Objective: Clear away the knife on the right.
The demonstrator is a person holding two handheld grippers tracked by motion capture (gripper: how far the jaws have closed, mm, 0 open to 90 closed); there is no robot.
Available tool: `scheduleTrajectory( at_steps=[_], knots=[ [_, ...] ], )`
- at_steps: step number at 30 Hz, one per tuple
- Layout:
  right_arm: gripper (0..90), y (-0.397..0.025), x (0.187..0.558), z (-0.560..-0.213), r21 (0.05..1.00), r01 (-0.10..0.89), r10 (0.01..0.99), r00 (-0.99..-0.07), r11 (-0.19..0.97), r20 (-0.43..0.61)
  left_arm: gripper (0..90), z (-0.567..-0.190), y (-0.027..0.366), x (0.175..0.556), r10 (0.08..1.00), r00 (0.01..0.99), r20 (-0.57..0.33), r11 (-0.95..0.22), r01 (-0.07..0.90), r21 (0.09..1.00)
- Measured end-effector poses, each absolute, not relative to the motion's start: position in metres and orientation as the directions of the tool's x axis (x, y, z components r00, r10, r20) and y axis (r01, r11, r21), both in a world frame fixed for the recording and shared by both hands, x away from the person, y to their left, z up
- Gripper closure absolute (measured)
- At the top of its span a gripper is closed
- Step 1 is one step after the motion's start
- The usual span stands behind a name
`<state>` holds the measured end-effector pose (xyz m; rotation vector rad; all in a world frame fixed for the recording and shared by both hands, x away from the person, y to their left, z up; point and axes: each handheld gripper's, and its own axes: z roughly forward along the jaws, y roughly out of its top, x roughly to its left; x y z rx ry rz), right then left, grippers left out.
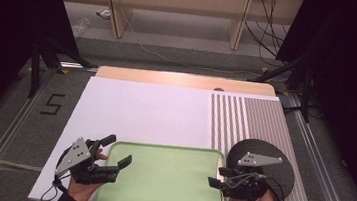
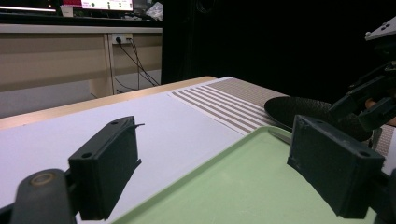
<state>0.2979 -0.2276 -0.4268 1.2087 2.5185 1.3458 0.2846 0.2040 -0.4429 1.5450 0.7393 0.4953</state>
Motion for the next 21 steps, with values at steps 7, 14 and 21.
scheduleTrajectory(
  at_steps=[7,14,21],
  knots=[
    [36.6,-0.237,0.297,-0.423,0.749,0.604,0.659,-0.685,0.273,0.312,15.1,-0.444,0.203,0.285,0.708,0.697,-0.114,-0.006,0.168,0.986],
    [32.3,-0.250,0.294,-0.423,0.762,0.605,0.678,-0.662,0.231,0.320,15.0,-0.443,0.203,0.285,0.707,0.698,-0.116,-0.003,0.167,0.986],
    [25.7,-0.259,0.291,-0.422,0.769,0.607,0.695,-0.641,0.200,0.326,15.0,-0.443,0.203,0.284,0.707,0.698,-0.116,-0.003,0.167,0.986]
  ],
)
